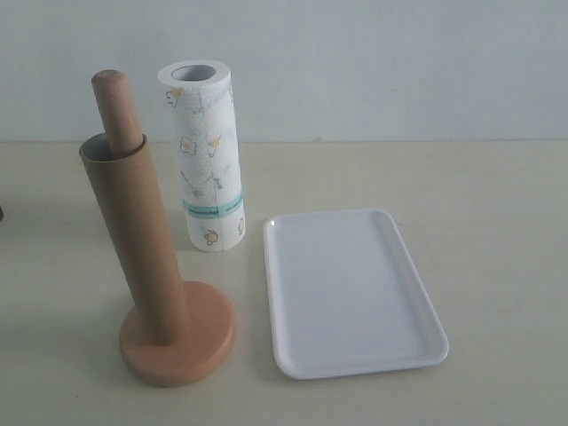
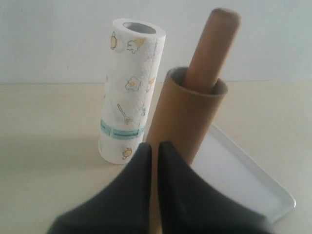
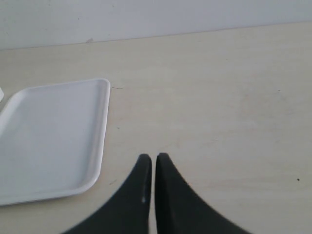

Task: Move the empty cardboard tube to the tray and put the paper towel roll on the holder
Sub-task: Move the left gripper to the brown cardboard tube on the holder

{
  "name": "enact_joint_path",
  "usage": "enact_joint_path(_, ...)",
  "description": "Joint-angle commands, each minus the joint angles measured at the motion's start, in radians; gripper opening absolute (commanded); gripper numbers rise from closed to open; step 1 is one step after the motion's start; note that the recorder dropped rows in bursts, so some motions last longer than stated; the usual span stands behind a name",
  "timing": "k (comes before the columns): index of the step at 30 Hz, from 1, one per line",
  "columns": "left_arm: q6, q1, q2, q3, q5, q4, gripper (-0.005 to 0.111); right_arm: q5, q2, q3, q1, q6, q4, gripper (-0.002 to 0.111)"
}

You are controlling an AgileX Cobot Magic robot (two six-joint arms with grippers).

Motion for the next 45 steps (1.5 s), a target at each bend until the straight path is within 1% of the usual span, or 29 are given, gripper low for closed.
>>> enact_joint_path(1,0.270,-0.007,0.001,0.052,0.055,-0.184,0.004,-0.003,-0.004,-0.001,-0.003,-0.002,0.001,0.003)
enact_joint_path(4,0.304,-0.007,0.042,0.052,0.066,-0.184,0.005,-0.003,-0.004,-0.001,-0.003,-0.002,0.001,0.003)
enact_joint_path(6,0.304,-0.007,0.083,0.045,0.066,-0.184,0.011,-0.003,-0.004,-0.001,-0.003,-0.002,0.001,0.003)
enact_joint_path(9,0.332,-0.007,0.170,0.025,0.068,-0.184,0.031,-0.003,-0.004,-0.001,-0.003,-0.002,0.001,0.003)
enact_joint_path(12,0.376,-0.007,0.278,0.001,0.113,-0.184,0.064,-0.003,-0.004,-0.001,-0.003,-0.002,0.001,0.003)
enact_joint_path(13,0.381,-0.007,0.315,-0.011,0.138,-0.184,0.073,-0.003,-0.004,-0.001,-0.003,-0.002,0.001,0.003)
enact_joint_path(14,0.399,-0.007,0.353,-0.025,0.167,-0.184,0.079,-0.003,-0.004,-0.001,-0.003,-0.002,0.001,0.003)
enact_joint_path(16,0.446,-0.007,0.419,-0.045,0.214,-0.184,0.084,-0.003,-0.004,-0.001,-0.003,-0.002,0.001,0.003)
enact_joint_path(18,0.510,-0.007,0.476,-0.054,0.244,-0.184,0.084,-0.003,-0.004,-0.001,-0.003,-0.002,0.001,0.003)
enact_joint_path(21,0.585,-0.007,0.548,-0.059,0.252,-0.184,0.084,-0.003,-0.004,-0.001,-0.003,-0.002,0.001,0.003)
enact_joint_path(25,0.666,-0.007,0.599,-0.081,0.302,-0.184,0.084,-0.003,-0.004,-0.001,-0.003,-0.002,0.001,0.003)
enact_joint_path(27,0.670,-0.007,0.610,-0.094,0.291,-0.184,0.084,-0.003,-0.004,-0.001,-0.003,-0.002,0.001,0.003)
enact_joint_path(30,0.667,-0.007,0.613,-0.113,0.240,-0.184,0.084,-0.003,-0.004,-0.001,-0.003,-0.002,0.001,0.003)
enact_joint_path(34,0.667,-0.007,0.613,-0.137,0.275,-0.184,0.084,-0.003,-0.004,-0.001,-0.003,-0.002,0.001,0.003)
enact_joint_path(41,0.674,-0.007,0.630,-0.175,0.276,-0.184,0.084,-0.003,-0.004,-0.001,-0.003,-0.002,0.001,0.003)
enact_joint_path(45,0.700,-0.007,0.676,-0.191,0.276,-0.184,0.084,-0.003,-0.004,-0.001,-0.003,-0.002,0.001,0.003)
